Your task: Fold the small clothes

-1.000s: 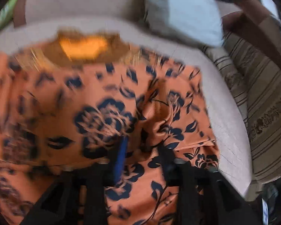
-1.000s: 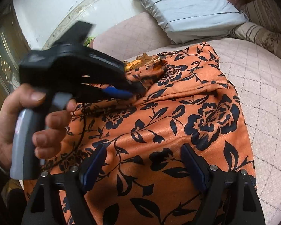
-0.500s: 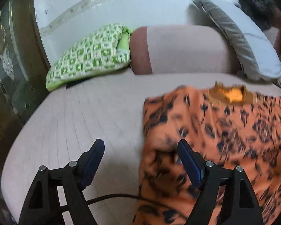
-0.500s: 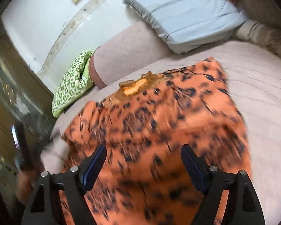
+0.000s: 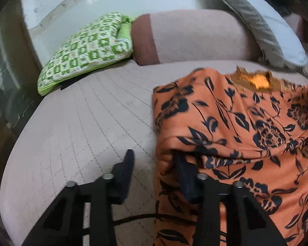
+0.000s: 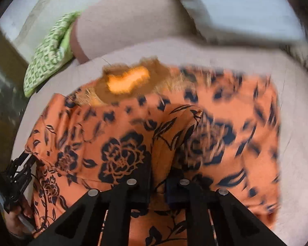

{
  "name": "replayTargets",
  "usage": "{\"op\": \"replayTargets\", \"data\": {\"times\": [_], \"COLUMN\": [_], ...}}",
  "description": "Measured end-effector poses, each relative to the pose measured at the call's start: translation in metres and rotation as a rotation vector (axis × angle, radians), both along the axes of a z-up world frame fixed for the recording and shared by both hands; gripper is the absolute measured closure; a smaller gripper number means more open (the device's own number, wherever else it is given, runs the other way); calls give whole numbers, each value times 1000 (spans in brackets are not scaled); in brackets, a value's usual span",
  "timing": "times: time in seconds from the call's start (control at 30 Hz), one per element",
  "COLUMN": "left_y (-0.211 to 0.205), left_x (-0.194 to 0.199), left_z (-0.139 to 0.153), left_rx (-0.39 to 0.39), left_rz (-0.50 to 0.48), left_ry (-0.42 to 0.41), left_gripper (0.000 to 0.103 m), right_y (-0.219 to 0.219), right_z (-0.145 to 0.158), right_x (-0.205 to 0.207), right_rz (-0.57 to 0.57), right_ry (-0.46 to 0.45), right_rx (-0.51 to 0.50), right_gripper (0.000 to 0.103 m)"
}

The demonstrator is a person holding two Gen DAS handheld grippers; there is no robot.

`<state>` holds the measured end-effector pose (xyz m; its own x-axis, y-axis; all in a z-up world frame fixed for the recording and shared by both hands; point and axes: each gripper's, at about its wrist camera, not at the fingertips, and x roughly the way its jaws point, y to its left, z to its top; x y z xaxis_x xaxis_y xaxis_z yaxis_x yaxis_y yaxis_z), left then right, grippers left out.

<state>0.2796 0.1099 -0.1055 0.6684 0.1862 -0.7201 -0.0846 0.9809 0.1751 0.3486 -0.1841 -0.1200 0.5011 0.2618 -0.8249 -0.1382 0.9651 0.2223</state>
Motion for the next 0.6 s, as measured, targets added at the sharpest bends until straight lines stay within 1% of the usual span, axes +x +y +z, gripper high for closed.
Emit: {"op": "replayTargets", "data": {"times": [0.03, 0.1, 0.13, 0.17, 0.2, 0.23, 0.27, 0.3, 0.33, 0.37, 0.43, 0.47, 0.5, 0.53, 0.57, 0.6], "left_y": [0, -4, -8, -13, -18, -22, -25, -27, -26, -22, -16, -12, -9, -8, -7, -7], "left_x": [-1, -6, -7, -6, -4, -1, 0, 1, 0, -1, -3, -3, -4, -7, -11, -18], "left_z": [2, 5, 3, -1, -6, -10, -14, -16, -15, -13, -10, -8, -6, 0, 7, 18], "left_rx": [-18, -26, -19, -8, 5, 19, 33, 48, 48, 34, 11, -2, -11, -16, -16, -20], "left_rz": [0, -14, -27, -45, -57, -64, -69, -67, -56, -42, -7, 16, 25, 29, 33, 36], "left_ry": [-8, -16, -10, 9, 28, 45, 61, 71, 66, 59, 61, 73, 74, 59, 32, -24], "left_gripper": [64, 64, 64, 64, 64, 63, 63, 63, 63, 63, 63, 63, 63, 63, 63, 63], "right_y": [0, -6, -12, -17, -25, -32, -40, -44, -44, -43, -45, -49, -51, -53, -54, -54], "right_z": [19, 43, 47, 41, 22, -1, -28, -48, -54, -52, -43, -36, -23, -12, 0, 13], "right_x": [0, 0, 0, 1, 5, 11, 14, 10, 2, -5, -10, -14, -19, -22, -27, -32], "right_rz": [-2, -11, -29, -50, -74, -88, -96, -89, -80, -71, -94, -110, -128, -144, -168, -184], "right_ry": [-54, -118, -131, -121, -64, 18, 102, 148, 134, 86, 64, 40, -9, -51, -100, -156], "right_rx": [-28, -70, -105, -130, -137, -123, -85, -56, -57, -70, -82, -92, -107, -116, -112, -89], "right_gripper": [93, 93, 93, 93, 88, 88, 88, 88, 87, 85, 79, 75, 68, 62, 41, 33]}}
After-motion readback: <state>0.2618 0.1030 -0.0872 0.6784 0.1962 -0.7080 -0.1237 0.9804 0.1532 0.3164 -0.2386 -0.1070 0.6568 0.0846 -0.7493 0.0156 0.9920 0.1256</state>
